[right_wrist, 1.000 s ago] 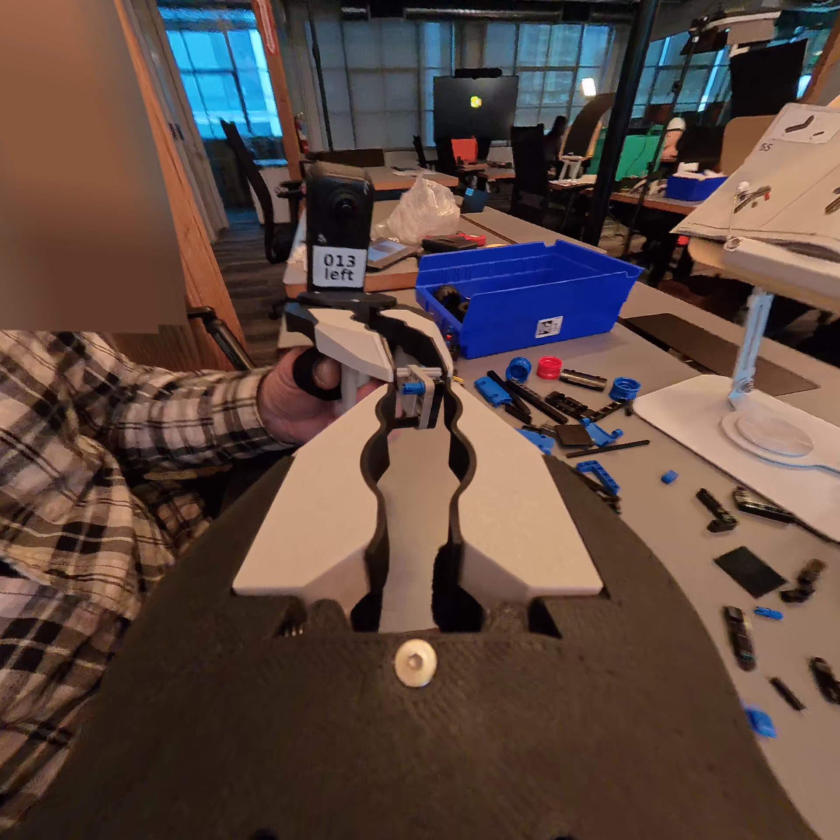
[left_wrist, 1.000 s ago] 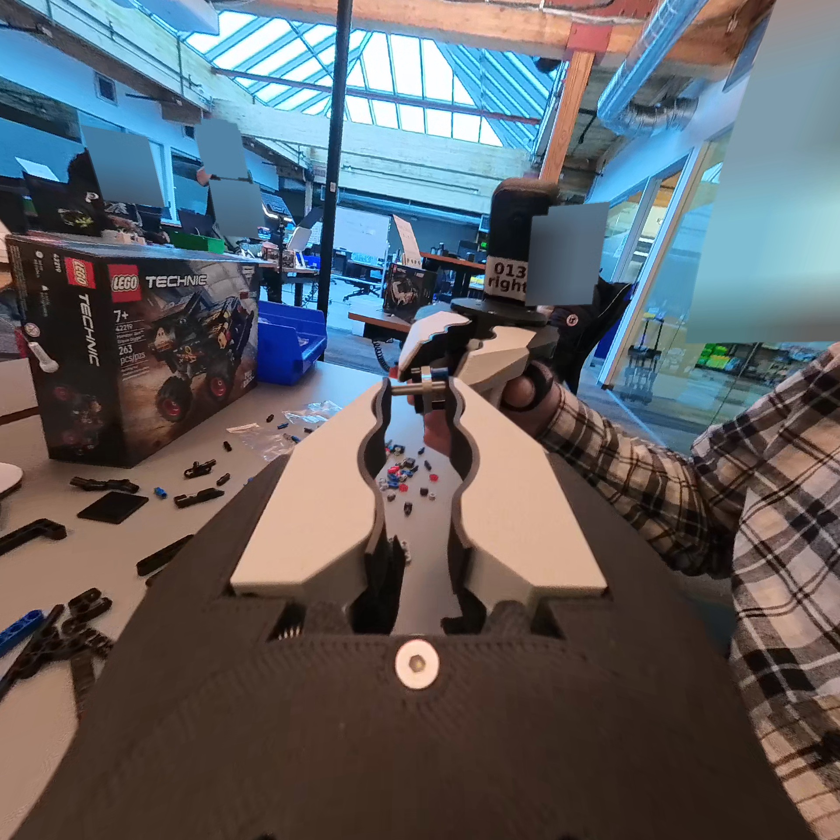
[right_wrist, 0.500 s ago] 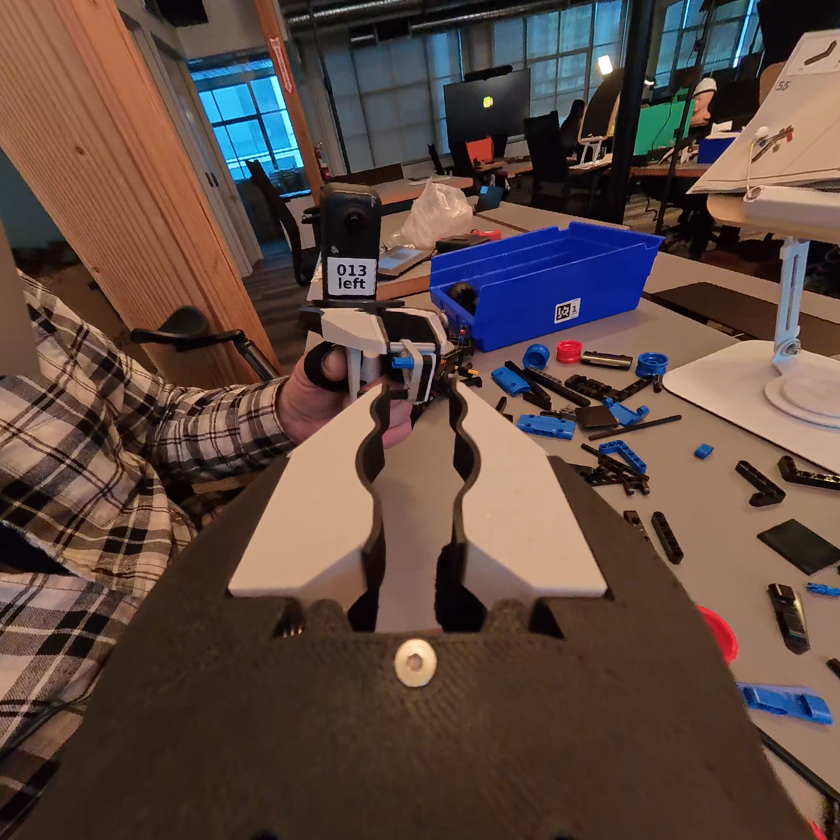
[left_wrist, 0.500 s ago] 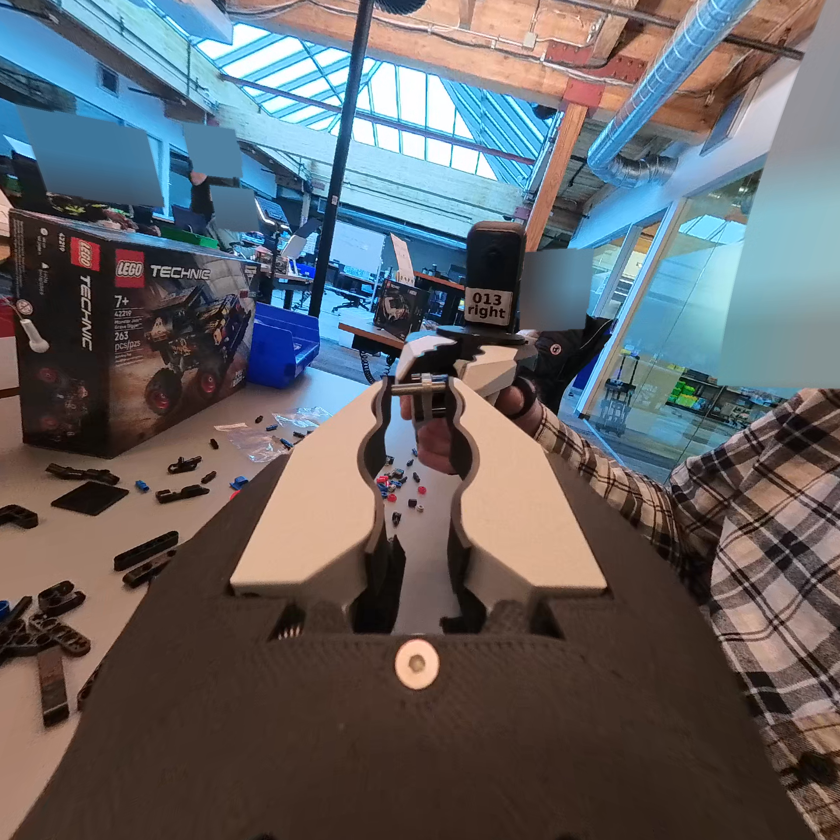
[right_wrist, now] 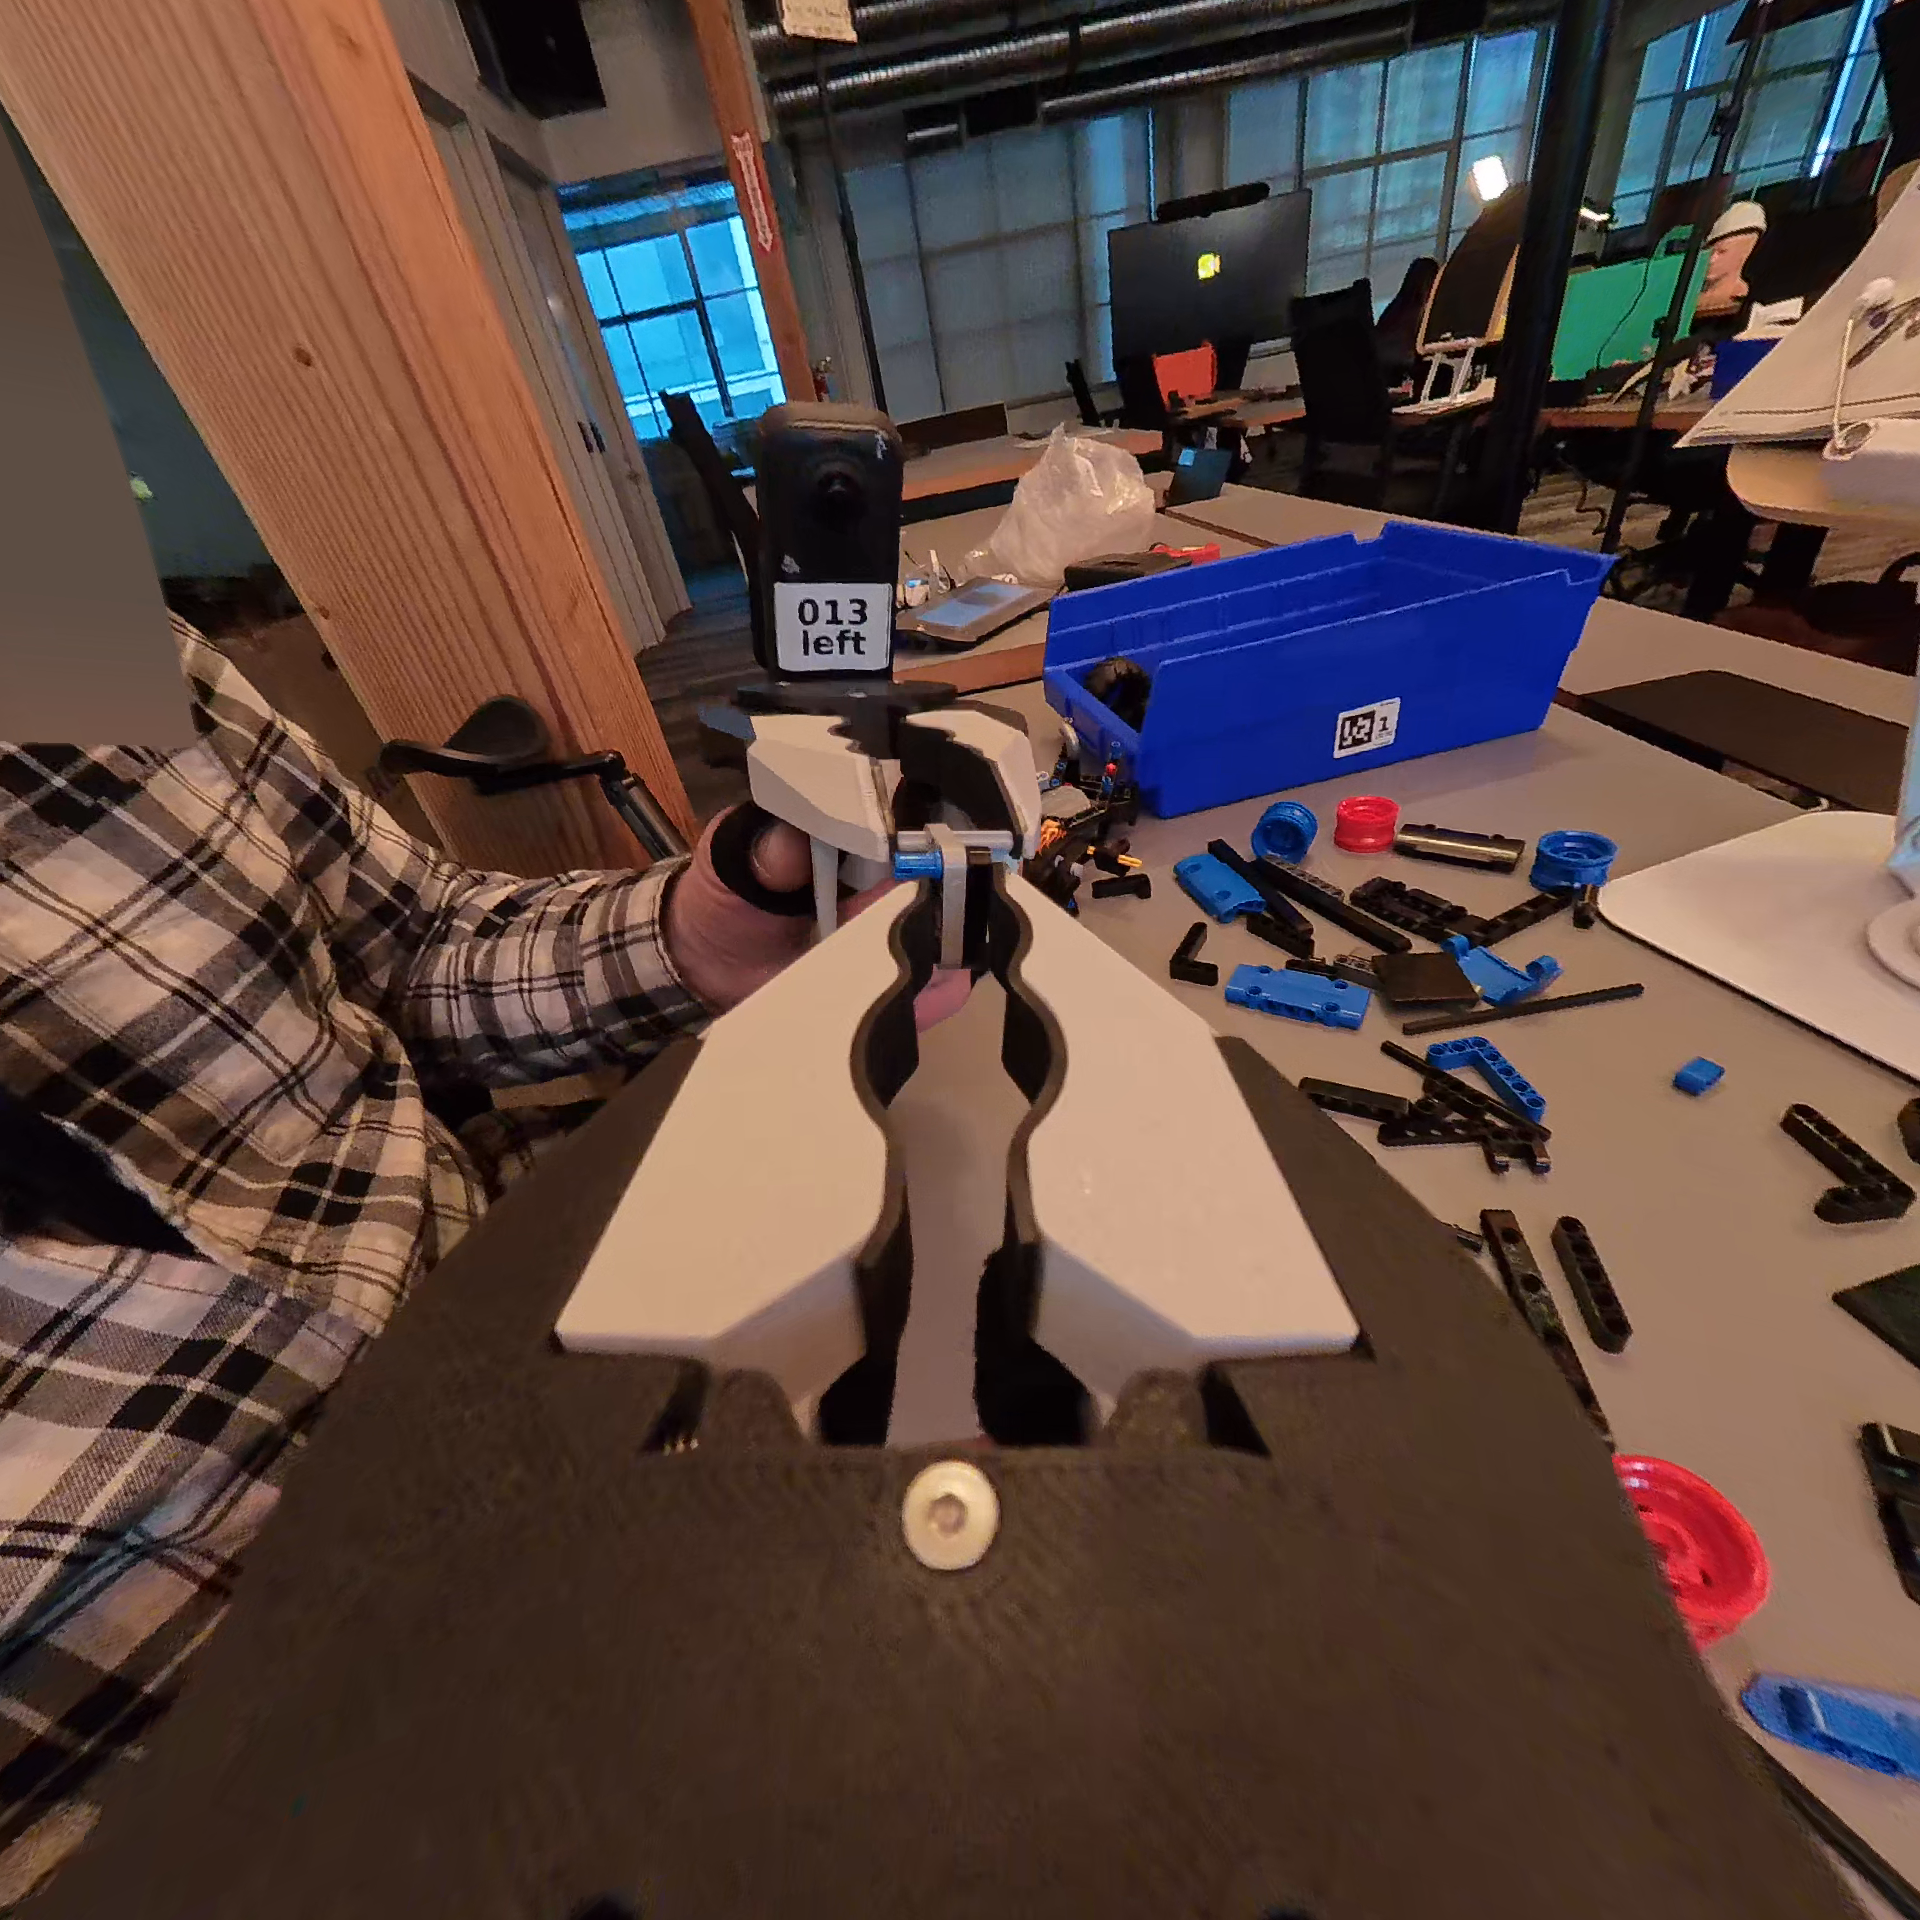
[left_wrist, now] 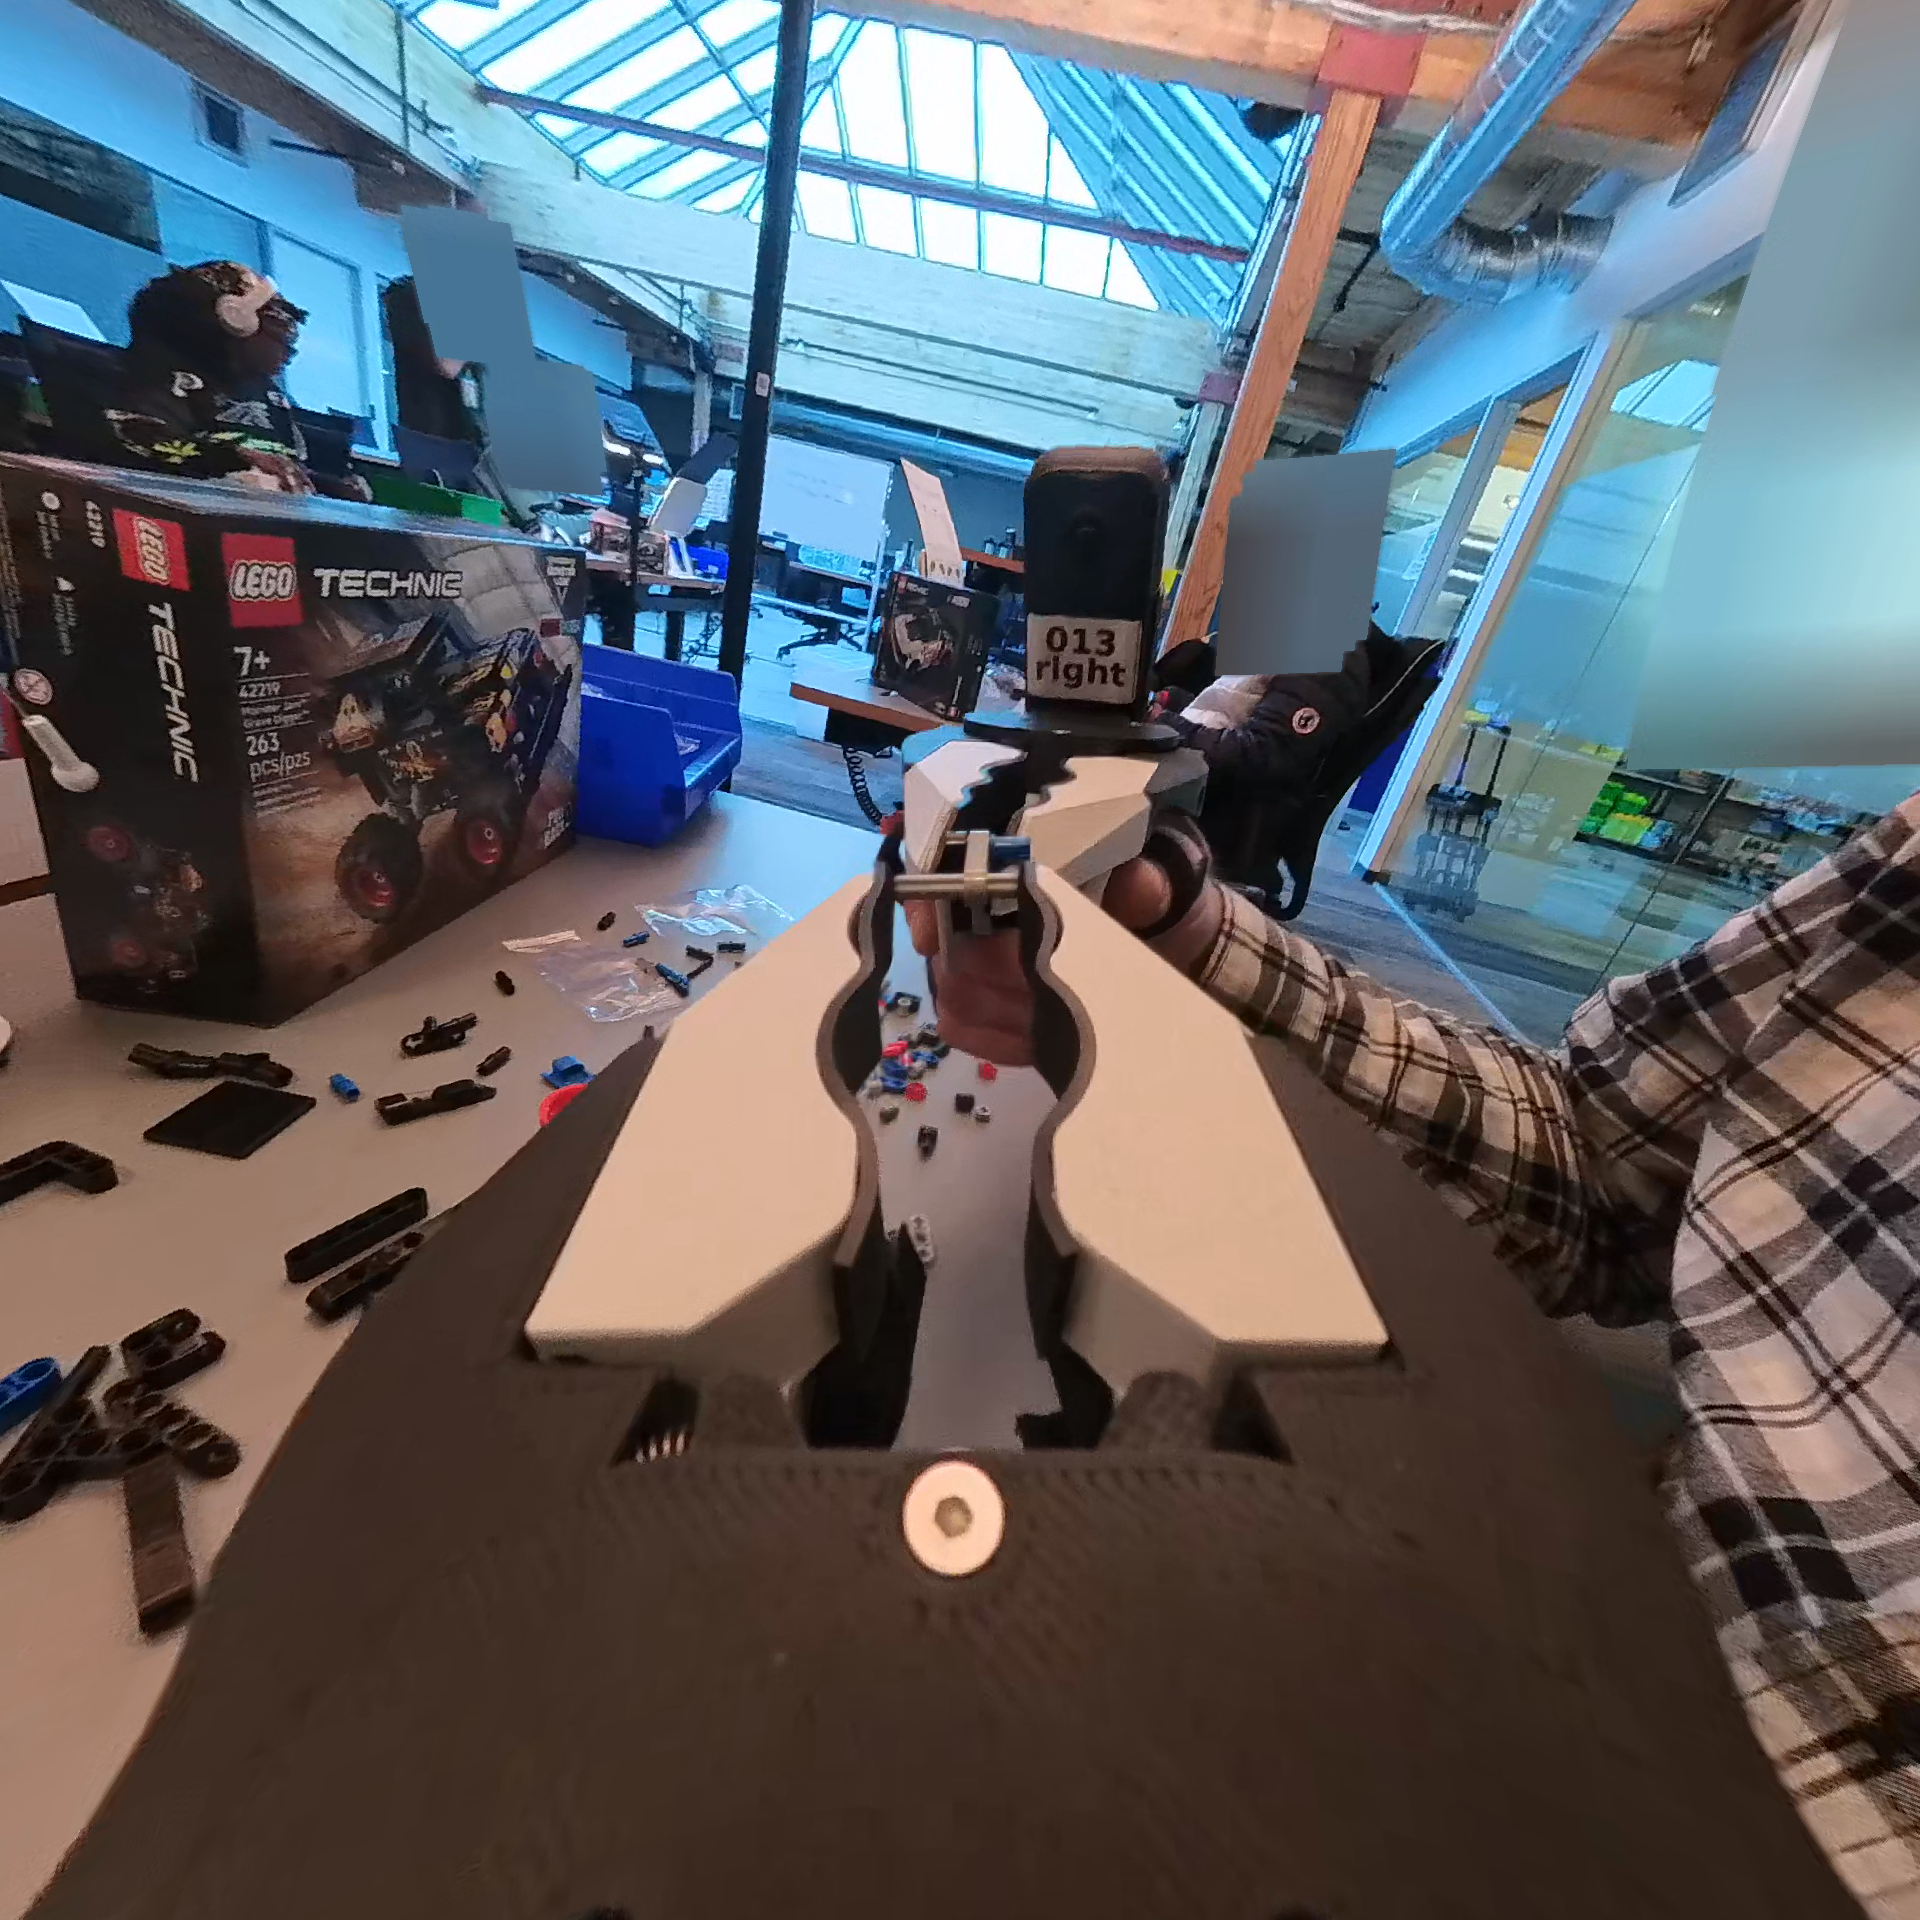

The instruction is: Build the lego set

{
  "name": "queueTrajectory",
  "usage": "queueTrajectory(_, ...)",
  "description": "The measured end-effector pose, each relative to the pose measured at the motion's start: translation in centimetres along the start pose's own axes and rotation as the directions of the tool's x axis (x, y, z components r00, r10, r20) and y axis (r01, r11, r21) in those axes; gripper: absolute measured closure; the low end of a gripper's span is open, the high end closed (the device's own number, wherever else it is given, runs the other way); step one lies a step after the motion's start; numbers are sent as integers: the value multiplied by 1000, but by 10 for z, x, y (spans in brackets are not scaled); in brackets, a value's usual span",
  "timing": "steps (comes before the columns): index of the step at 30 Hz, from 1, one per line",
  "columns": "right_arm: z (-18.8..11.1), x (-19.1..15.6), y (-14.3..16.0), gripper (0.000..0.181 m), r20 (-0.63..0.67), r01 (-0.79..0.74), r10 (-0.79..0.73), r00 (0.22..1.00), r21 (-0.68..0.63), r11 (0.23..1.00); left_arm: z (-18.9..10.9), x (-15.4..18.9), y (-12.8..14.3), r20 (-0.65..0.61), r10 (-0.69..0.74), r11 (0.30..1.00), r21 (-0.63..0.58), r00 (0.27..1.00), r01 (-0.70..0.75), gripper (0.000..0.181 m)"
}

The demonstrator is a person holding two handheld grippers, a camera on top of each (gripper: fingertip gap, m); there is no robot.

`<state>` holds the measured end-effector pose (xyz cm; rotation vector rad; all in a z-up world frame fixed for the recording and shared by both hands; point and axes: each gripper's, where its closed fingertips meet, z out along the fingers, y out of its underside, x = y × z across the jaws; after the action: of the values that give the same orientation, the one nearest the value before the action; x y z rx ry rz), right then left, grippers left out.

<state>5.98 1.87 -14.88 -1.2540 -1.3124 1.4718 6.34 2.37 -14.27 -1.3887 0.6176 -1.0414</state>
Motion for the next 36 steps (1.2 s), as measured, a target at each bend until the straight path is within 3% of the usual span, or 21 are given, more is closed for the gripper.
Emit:
queueTrajectory(15, -2, 7, 9, 174, -11, 5, -5, 1000, -12, 1000, -2, -10, 2, 73, 37, 999, -24, 997, -35, 160)
queueTrajectory(26, -2, 14, 19, 174, -50, 43, -45, 998, -41, 998, 1, -12, 15, 88, 82, 992, -106, 993, -72, 173)
queueTrajectory(36, -3, 18, 22, 174, -70, 40, -43, 997, -42, 998, -1, -19, 21, 126, 108, 984, -157, 986, -88, 172)
